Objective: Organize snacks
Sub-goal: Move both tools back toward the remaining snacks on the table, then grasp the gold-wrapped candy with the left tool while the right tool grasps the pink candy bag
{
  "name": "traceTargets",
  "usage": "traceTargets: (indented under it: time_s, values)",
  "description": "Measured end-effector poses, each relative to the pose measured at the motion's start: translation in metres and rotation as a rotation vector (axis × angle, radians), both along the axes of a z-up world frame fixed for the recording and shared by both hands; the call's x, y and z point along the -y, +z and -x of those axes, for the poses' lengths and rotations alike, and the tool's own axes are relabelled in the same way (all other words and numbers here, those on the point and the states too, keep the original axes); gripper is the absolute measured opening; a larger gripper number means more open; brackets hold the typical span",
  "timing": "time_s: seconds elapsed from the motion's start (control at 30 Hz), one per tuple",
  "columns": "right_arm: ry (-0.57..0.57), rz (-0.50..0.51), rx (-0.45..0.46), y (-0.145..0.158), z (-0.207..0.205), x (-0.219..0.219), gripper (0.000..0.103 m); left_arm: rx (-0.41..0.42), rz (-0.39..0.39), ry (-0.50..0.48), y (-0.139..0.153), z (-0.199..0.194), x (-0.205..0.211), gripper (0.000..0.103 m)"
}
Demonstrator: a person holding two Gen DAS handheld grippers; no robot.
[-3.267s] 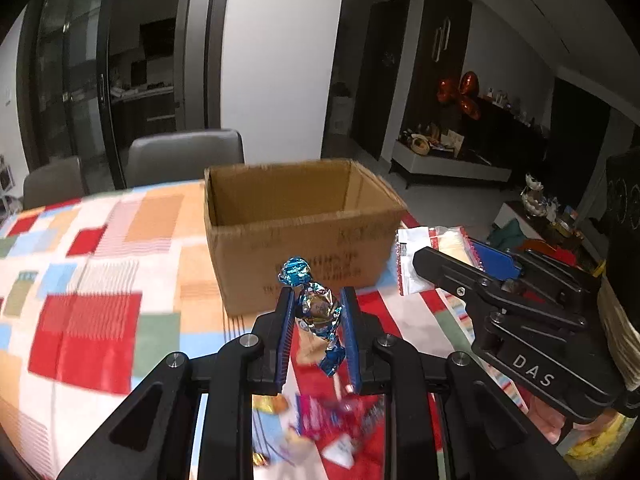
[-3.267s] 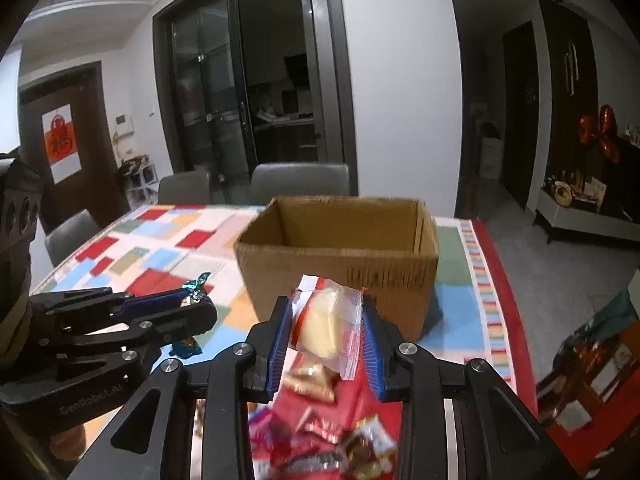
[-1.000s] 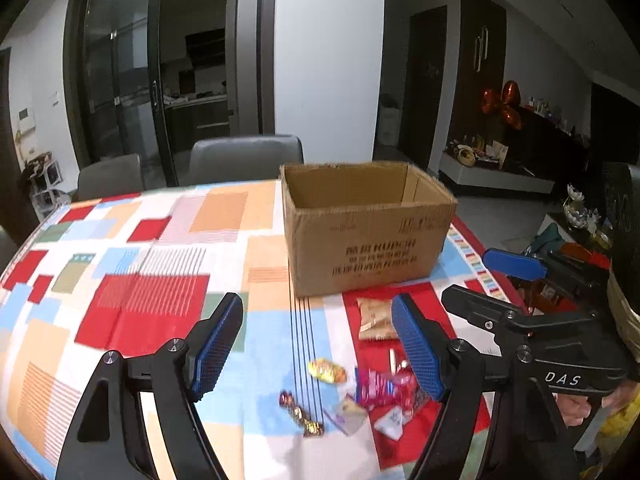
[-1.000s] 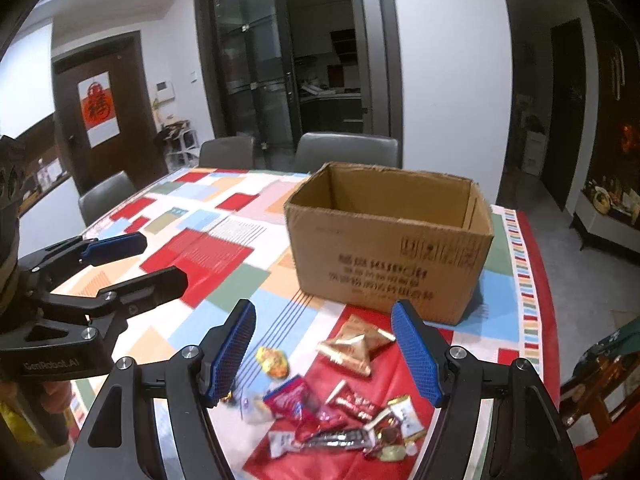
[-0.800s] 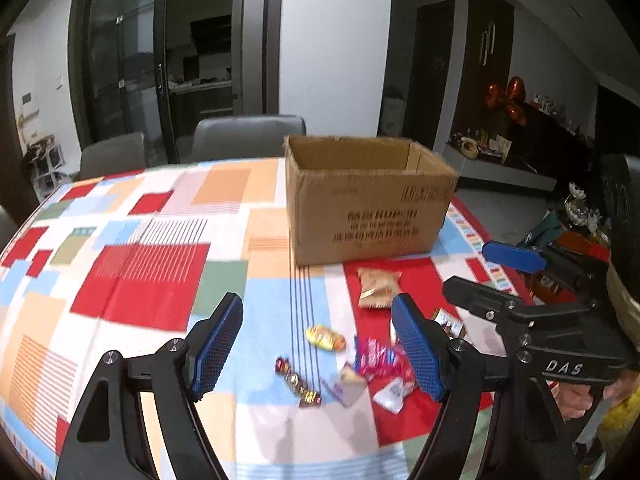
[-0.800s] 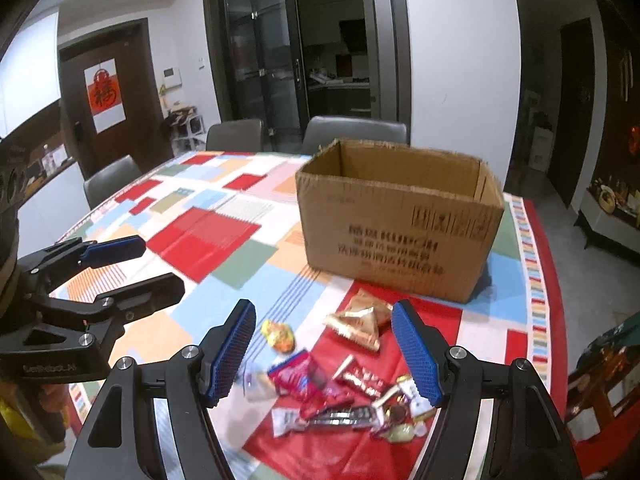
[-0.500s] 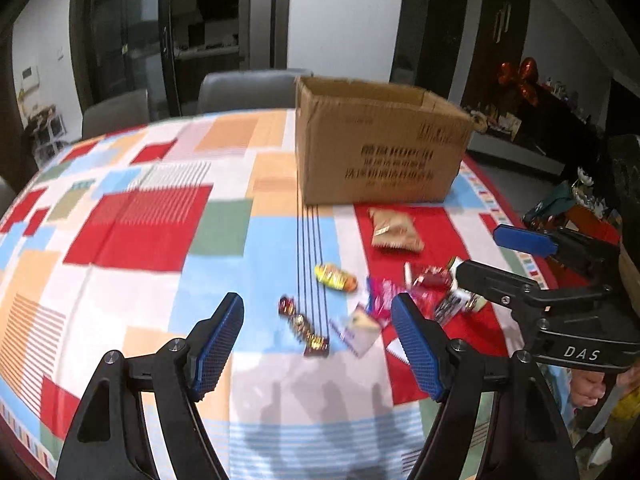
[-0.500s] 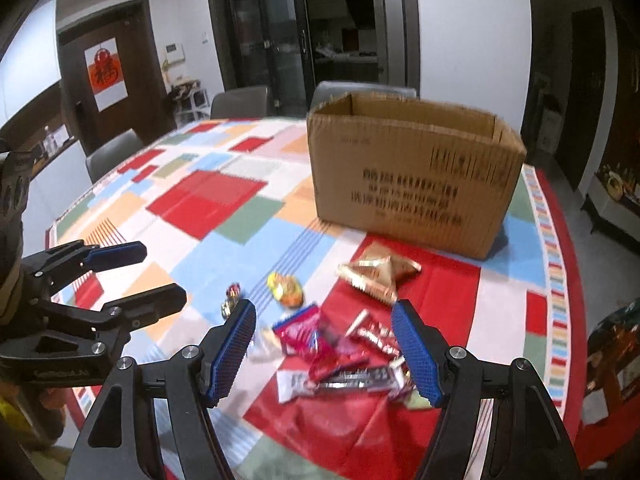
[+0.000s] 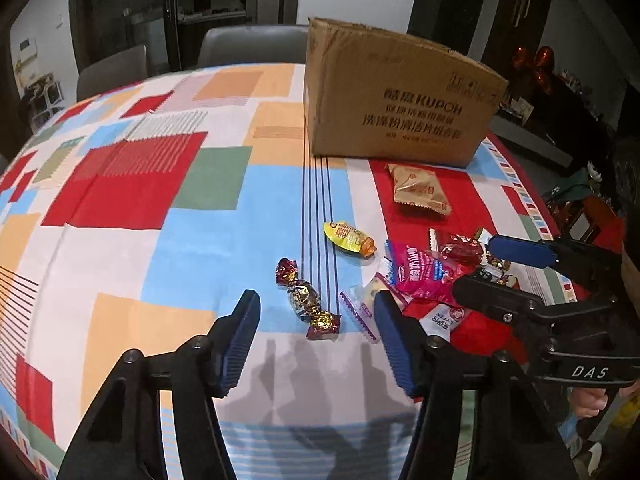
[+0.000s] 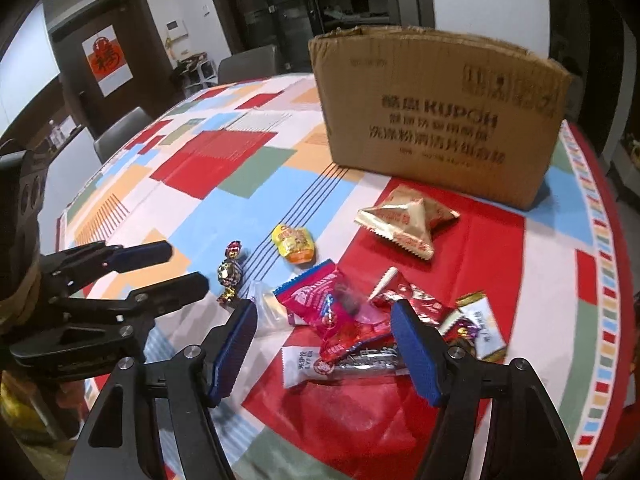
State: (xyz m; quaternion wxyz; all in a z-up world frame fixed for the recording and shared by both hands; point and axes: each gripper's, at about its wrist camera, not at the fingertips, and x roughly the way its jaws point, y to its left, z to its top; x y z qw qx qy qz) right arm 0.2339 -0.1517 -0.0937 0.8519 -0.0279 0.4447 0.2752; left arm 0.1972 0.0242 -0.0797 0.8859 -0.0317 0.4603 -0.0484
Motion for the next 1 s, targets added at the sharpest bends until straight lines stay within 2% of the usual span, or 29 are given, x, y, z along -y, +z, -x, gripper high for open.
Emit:
traceTargets:
  time_s: [0.4, 0.83, 0.9, 1.0]
  values:
    - [0.026, 0.008, -0.051, -0.025, -0.026, -0.013, 0.063, -0.072, 0.068, 0.015, -0.022, -0.024, -0.005, 0.036]
    - [0.052, 0.034, -0.097, -0.046, -0.037, -0.022, 0.063, -0.120, 0.090, 0.020, -0.038, -0.036, -0.007, 0.020]
    - [0.042, 0.037, -0.084, -0.048, -0.037, -0.022, 0.053, -0.115, 0.091, 0.019, -0.039, -0.036, -0.008, 0.020]
    - [0.036, 0.029, -0.089, -0.048, -0.038, -0.020, 0.049, -0.110, 0.088, 0.012, -0.039, -0.036, -0.006, 0.019]
